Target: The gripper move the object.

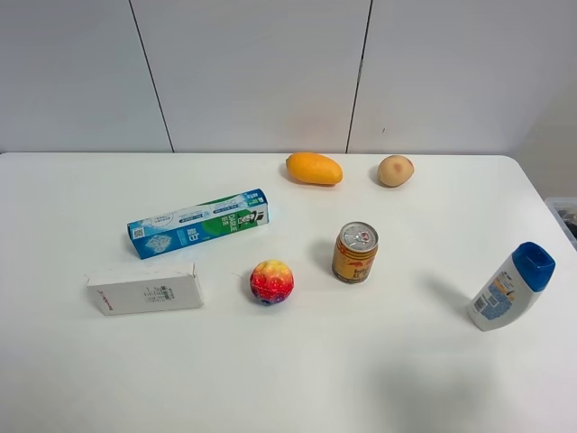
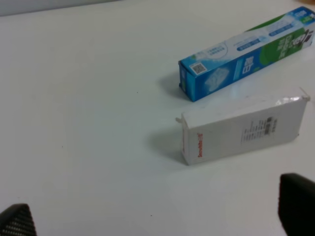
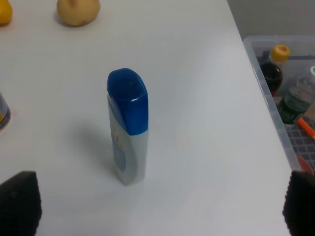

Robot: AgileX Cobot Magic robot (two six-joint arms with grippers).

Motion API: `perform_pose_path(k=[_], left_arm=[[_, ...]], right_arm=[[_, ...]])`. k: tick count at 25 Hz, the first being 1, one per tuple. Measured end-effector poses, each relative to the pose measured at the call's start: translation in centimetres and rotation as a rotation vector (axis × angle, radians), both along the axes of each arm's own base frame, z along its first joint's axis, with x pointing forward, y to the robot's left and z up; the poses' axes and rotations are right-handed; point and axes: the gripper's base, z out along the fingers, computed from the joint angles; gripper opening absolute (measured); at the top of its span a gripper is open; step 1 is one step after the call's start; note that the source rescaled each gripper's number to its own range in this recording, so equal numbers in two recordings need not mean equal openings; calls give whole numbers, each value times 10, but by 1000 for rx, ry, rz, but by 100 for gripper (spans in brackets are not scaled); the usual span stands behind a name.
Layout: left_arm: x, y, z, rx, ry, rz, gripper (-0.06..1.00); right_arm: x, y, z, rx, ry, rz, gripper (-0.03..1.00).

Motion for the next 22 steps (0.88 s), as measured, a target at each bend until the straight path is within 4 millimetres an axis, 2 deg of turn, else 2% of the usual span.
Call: perform_pose_path(k=[22], left_arm=[[0, 0, 0, 0, 0, 0, 100]], right_arm=[[0, 0, 0, -4, 0, -3, 100]])
